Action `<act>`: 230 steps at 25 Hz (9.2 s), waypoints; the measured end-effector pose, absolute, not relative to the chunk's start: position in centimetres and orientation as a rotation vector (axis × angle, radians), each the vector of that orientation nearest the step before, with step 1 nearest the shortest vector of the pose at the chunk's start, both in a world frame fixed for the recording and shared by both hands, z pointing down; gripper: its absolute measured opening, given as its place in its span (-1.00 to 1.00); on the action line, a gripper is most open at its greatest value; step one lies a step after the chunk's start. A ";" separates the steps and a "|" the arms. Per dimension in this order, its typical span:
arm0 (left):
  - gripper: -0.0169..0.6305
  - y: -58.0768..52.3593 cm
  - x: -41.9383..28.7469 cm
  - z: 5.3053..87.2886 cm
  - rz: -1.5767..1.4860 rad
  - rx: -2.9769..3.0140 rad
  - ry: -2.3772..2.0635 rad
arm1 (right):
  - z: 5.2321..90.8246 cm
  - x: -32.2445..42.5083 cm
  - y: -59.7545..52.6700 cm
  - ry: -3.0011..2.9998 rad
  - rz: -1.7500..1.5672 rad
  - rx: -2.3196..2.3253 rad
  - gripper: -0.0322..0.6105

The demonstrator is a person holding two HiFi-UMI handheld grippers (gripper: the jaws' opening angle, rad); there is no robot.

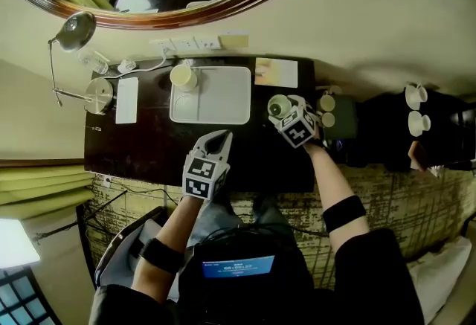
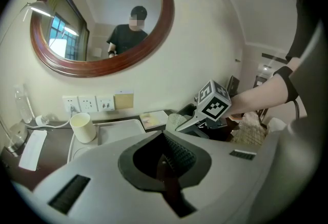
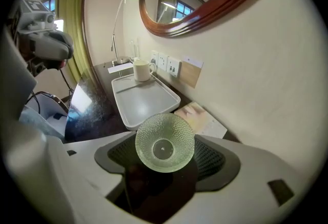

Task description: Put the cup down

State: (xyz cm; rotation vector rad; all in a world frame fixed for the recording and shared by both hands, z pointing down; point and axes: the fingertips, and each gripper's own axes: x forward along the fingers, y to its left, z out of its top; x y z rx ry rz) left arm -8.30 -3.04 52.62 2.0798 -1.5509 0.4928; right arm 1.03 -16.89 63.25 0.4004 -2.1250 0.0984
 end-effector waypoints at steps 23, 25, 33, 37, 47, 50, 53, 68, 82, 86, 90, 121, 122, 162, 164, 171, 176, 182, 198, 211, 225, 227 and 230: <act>-0.95 6.2 -24.4 52.4 0.428 1.865 -1.785 | 60.7 -29.4 -4.8 -2.289 -0.126 -0.062 0.22; -0.95 7.1 -25.8 52.5 0.425 1.842 -1.805 | 61.9 -30.6 -4.5 -2.279 -0.113 -0.068 0.22; -0.95 8.5 -29.1 53.1 0.426 1.803 -1.828 | 64.1 -32.8 -5.1 -2.241 -0.104 -0.046 0.22; -0.95 8.4 -29.6 53.3 0.426 1.798 -1.829 | 65.6 -32.8 -5.1 -2.211 -0.093 -0.060 0.23; -0.95 8.2 -29.3 53.2 0.422 1.796 -1.829 | 65.7 -32.8 -5.3 -2.233 -0.096 -0.039 0.32; -0.95 8.2 -29.1 53.0 0.422 1.797 -1.832 | 65.4 -32.4 -5.2 -2.243 -0.100 -0.035 0.42; -0.95 7.9 -28.9 52.6 0.420 1.808 -1.834 | 64.2 -31.7 -5.4 -2.255 -0.111 -0.032 0.42; -0.95 3.0 -22.1 48.8 0.417 1.987 -1.754 | 53.5 -17.0 -10.7 -2.385 0.026 0.346 -0.36; -0.95 -3.0 -14.1 46.5 0.384 2.140 -1.639 | 49.0 2.7 -15.3 -2.390 0.229 0.820 -0.89; -0.95 -4.0 -12.4 46.7 0.379 2.163 -1.653 | 48.4 7.3 -15.2 -2.389 0.302 0.939 -0.89; -0.95 -4.3 -11.0 47.2 0.382 2.155 -1.631 | 48.6 10.6 -14.9 -2.381 0.354 1.000 -0.89; -0.95 -2.4 -8.5 47.6 0.485 2.137 -1.679 | 50.1 13.3 -12.1 -2.425 0.409 0.888 -0.89; -0.95 -2.4 -8.6 47.8 0.502 2.137 -1.682 | 50.1 13.2 -12.0 -2.426 0.410 0.883 -0.89; 0.38 -6.5 -30.8 66.5 1.411 1.735 -1.152 | 56.4 -2.1 -5.5 -2.372 0.455 0.559 -0.89; 0.34 -5.9 -30.4 67.2 1.381 1.719 -1.126 | 56.7 -2.1 -5.4 -2.368 0.462 0.560 -0.89; 0.24 -6.5 -29.9 66.4 1.405 1.771 -1.138 | 57.0 -1.7 -5.4 -2.364 0.477 0.561 -0.89; 0.24 -7.5 -27.0 64.0 1.413 1.852 -1.104 | 57.8 -1.0 -5.1 -2.353 0.503 0.567 -0.89; 0.24 -10.7 -18.9 61.4 1.420 2.025 -1.019 | 57.9 0.9 -5.8 -2.360 0.531 0.598 -0.89; 0.24 -16.3 2.0 63.5 1.491 2.293 -0.620 | 58.2 8.1 -8.0 -2.339 0.564 0.719 -0.89; 0.25 -20.3 6.9 65.6 1.608 2.320 -0.554 | 59.8 9.6 -8.1 -2.326 0.563 0.693 -0.89; 0.25 -19.9 7.7 68.0 1.616 2.307 -0.540 | 60.4 10.9 -7.8 -2.326 0.588 0.698 -0.89; 0.25 -19.9 7.7 68.0 1.635 2.308 -0.540 | 59.9 11.2 -7.9 -2.320 0.578 0.703 -0.89; 0.25 -19.5 7.8 68.4 1.635 2.307 -0.529 | 60.3 11.2 -7.5 -2.331 0.584 0.706 -0.89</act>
